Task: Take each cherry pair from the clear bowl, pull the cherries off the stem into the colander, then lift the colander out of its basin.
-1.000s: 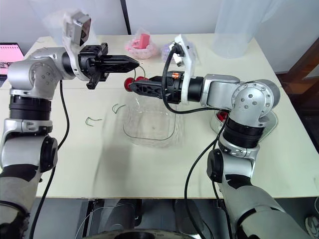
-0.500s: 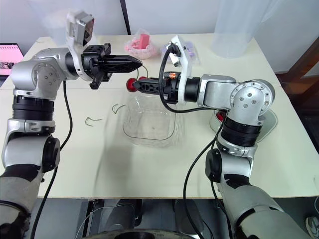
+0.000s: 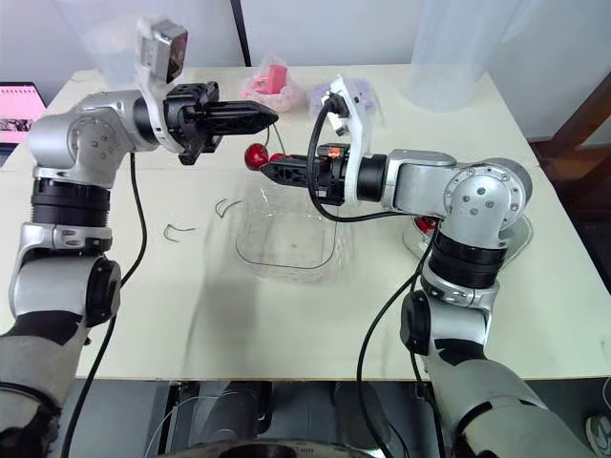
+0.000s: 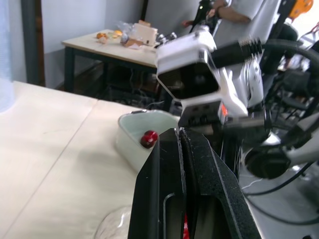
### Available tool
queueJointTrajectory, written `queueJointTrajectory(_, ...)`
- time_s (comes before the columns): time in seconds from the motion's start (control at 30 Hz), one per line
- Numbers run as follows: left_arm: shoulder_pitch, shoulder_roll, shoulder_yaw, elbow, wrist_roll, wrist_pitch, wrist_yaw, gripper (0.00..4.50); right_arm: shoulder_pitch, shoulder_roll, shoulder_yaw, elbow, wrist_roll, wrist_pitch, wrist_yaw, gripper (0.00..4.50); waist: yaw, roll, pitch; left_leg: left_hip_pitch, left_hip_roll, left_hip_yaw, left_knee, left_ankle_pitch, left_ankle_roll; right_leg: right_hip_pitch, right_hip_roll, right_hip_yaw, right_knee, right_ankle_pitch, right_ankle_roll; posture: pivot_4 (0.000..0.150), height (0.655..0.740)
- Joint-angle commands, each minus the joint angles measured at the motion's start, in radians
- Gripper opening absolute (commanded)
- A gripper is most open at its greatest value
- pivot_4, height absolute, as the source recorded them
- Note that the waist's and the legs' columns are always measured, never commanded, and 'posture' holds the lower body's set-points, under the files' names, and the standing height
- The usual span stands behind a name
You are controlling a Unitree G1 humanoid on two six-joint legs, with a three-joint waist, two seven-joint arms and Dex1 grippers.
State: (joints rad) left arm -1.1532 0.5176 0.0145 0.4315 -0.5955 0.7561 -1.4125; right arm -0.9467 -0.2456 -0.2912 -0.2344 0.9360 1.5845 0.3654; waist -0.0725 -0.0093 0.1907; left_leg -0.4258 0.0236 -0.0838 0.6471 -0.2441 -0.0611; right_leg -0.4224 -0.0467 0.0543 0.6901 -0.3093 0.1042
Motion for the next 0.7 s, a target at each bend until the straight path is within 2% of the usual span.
queueJointTrajectory(0.03,-0.061,0.019,0.082,-0.01,-0.046,-0.005,0.021,0.0,0.044,-0.03,0.048,-0.025,-0.003,0.02,0.009,0.7,-0.001,0.0,0.0,0.0,0.0,0.0,0.0,0.0,0.0,0.0,0.0,0.0,0.0,0.0,0.0,0.15,0.7348)
queueJointTrajectory(0.53,-0.064,0.014,0.09,-0.002,-0.05,0.0,0.035,0.0,0.092,-0.1,0.108,-0.05,-0.008,-0.015,0.034,0.7,0.002,0.0,0.0,0.0,0.0,0.0,0.0,0.0,0.0,0.0,0.0,0.0,0.0,0.0,0.0,0.15,0.7348)
queueJointTrajectory(0.63,-0.052,0.015,0.08,-0.007,-0.043,-0.01,0.031,0.0,0.092,-0.159,0.12,-0.07,-0.021,-0.059,0.06,0.7,0.002,0.0,0.0,0.0,0.0,0.0,0.0,0.0,0.0,0.0,0.0,0.0,0.0,0.0,0.0,0.15,0.7348)
queueJointTrajectory(0.7,-0.041,0.018,0.073,-0.017,-0.037,-0.018,0.03,0.0,0.092,-0.25,0.119,-0.092,-0.047,-0.126,0.1,0.7,0.002,0.0,0.0,0.0,0.0,0.0,0.0,0.0,0.0,0.0,0.0,0.0,-0.001,0.0,0.0,0.15,0.7348)
